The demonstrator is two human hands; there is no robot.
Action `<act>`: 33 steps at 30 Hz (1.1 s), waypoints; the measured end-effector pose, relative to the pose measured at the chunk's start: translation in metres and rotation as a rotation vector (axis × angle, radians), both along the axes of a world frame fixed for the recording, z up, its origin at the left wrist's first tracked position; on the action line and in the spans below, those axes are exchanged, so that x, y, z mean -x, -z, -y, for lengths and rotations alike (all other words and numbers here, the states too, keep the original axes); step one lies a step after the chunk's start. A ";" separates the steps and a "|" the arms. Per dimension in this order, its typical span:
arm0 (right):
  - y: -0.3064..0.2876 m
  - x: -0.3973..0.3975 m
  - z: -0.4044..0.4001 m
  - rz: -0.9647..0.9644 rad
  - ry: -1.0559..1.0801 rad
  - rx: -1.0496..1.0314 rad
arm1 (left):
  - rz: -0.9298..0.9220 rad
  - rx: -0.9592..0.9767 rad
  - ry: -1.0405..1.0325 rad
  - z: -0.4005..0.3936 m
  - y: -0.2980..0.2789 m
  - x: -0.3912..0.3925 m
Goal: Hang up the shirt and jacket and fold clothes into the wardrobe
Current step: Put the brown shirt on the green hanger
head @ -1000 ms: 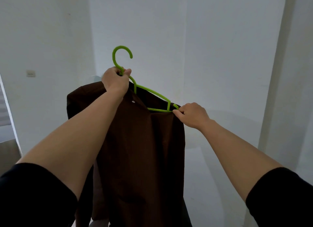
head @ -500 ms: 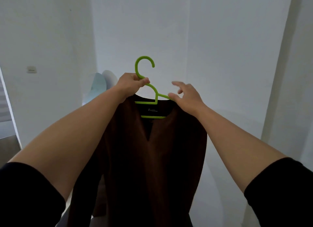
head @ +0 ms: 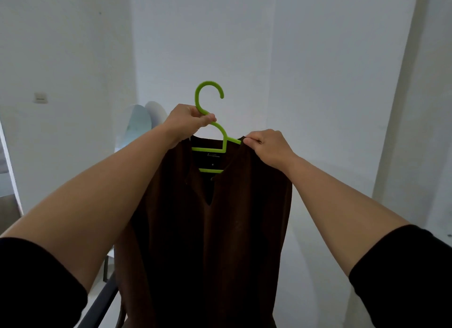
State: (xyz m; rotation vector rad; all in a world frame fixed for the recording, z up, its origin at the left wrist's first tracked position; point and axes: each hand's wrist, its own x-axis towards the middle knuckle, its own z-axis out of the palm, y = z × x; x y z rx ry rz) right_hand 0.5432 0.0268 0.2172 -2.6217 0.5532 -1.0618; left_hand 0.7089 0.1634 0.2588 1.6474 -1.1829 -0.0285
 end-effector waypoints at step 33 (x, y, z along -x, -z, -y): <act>0.015 0.108 -0.036 -0.224 0.795 0.620 | 0.585 0.035 0.171 0.056 0.006 0.074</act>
